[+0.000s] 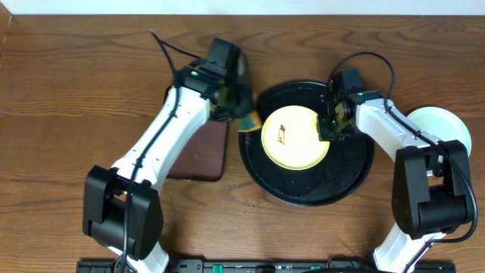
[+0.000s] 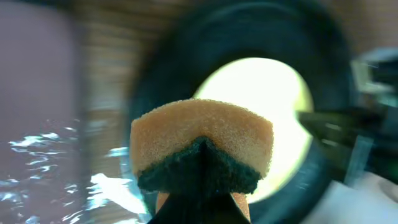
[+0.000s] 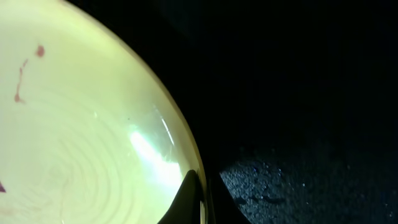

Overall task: Clean dirty plates on tray and stack at the side
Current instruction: 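Move the sponge onto the yellow plate with the left gripper, then scrub the yellow plate with the sponge in the left gripper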

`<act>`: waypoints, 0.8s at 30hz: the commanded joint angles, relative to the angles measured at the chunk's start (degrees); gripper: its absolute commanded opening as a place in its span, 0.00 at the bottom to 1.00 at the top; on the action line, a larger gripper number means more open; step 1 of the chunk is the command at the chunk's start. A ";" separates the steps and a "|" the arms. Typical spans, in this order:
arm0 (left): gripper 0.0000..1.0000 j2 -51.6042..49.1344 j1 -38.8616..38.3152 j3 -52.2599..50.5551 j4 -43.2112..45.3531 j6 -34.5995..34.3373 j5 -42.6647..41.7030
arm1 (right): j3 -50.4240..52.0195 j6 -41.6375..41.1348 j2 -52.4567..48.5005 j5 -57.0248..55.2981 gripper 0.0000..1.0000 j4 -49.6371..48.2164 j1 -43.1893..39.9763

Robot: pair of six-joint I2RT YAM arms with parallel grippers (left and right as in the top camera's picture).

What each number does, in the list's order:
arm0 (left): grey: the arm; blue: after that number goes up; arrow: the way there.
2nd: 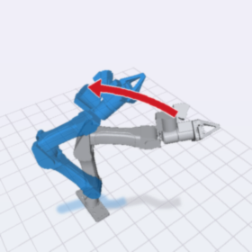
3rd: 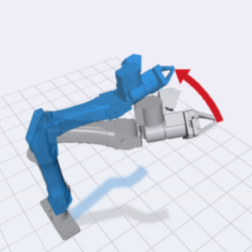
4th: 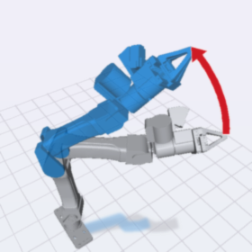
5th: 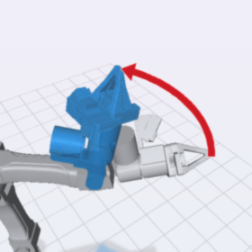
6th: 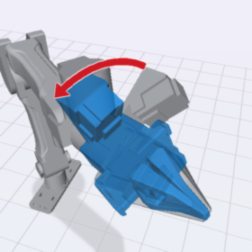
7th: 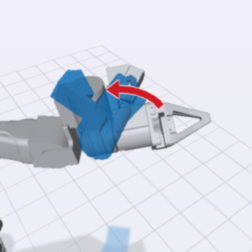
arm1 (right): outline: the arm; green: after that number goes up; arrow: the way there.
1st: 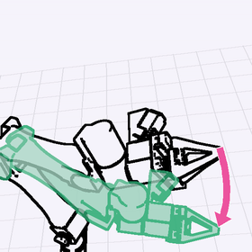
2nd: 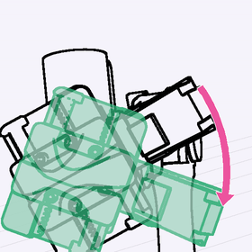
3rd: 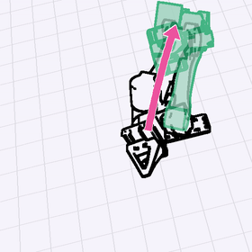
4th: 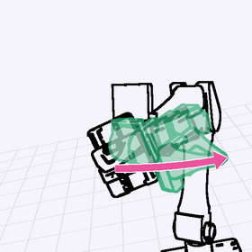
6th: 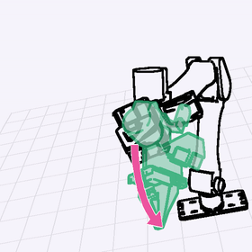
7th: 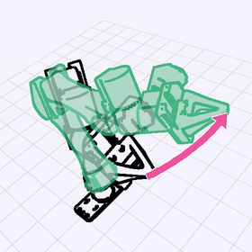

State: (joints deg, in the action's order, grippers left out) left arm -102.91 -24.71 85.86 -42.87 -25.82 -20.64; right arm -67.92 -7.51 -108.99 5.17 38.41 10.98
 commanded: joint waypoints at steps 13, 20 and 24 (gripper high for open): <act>0.07 -14.29 -9.97 0.22 19.52 -8.46 -5.49 | 2.16 -1.79 0.11 3.72 0.01 -0.33 0.59; 0.07 -21.11 -10.14 0.24 24.81 -13.55 -5.79 | 2.16 -1.66 0.11 3.72 0.01 0.59 0.74; 0.07 -24.11 -10.14 0.22 25.46 -13.49 -5.86 | 2.16 -1.66 0.11 3.72 0.01 1.03 0.74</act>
State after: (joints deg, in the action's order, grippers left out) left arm -125.10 -34.72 85.86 -17.32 -37.80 -25.74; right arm -67.11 -8.56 -108.60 6.66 38.28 11.00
